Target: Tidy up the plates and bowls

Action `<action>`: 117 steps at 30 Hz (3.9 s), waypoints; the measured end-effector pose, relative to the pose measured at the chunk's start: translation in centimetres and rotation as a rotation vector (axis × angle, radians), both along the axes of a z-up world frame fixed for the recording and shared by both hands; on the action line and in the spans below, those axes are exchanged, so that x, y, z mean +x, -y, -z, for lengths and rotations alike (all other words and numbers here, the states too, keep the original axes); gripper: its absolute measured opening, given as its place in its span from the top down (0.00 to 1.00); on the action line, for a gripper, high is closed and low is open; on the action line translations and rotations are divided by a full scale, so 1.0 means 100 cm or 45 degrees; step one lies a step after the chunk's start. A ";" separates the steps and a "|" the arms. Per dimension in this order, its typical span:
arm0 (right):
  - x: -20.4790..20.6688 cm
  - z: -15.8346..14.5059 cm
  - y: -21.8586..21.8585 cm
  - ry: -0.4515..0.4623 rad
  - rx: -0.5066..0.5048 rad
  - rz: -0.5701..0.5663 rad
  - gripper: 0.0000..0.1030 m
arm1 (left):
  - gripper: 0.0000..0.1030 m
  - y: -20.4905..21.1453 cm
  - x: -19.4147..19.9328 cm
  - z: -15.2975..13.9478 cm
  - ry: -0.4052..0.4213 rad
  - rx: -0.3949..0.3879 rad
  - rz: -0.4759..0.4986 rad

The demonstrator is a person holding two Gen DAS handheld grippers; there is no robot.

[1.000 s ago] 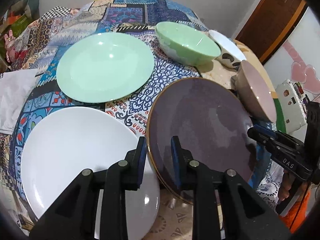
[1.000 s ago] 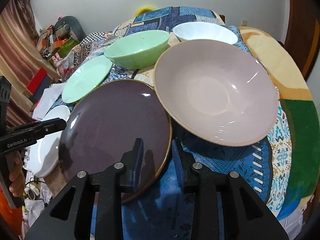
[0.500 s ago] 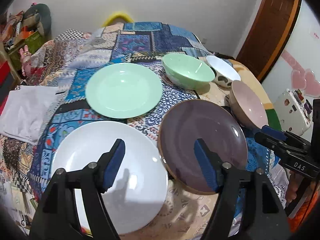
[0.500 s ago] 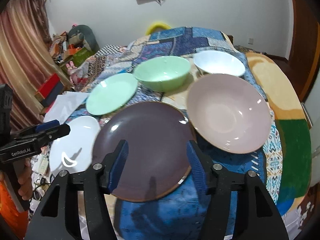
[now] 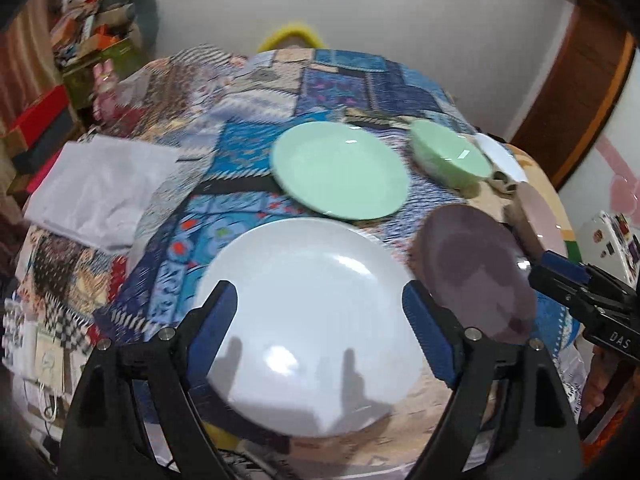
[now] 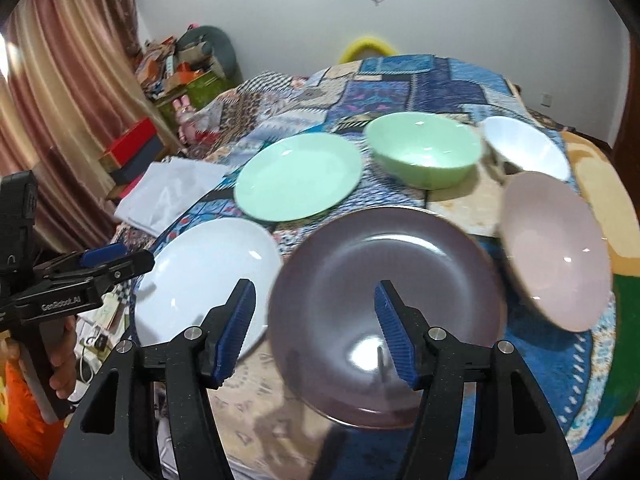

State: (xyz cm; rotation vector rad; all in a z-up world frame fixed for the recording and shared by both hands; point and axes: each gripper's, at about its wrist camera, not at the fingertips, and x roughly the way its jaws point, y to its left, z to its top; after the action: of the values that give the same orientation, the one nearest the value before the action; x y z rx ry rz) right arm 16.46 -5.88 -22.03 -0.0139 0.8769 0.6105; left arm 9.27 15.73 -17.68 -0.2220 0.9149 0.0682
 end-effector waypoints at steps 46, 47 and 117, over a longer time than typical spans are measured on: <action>0.000 0.057 -0.092 -0.198 -0.146 -0.038 0.81 | 0.65 -0.103 -0.004 0.082 -0.169 -0.220 -0.008; 0.003 0.060 -0.092 -0.221 -0.134 -0.045 0.81 | 0.65 -0.105 -0.003 0.082 -0.171 -0.226 -0.007; 0.015 0.000 0.073 -0.058 0.138 0.140 0.77 | 0.65 0.044 0.046 0.008 -0.095 -0.216 0.202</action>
State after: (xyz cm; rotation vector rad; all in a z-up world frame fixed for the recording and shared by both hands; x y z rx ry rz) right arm 18.00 -13.22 -22.00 0.1459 0.8817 0.5565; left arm 13.87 11.35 -18.53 -0.3054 1.0106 -0.1493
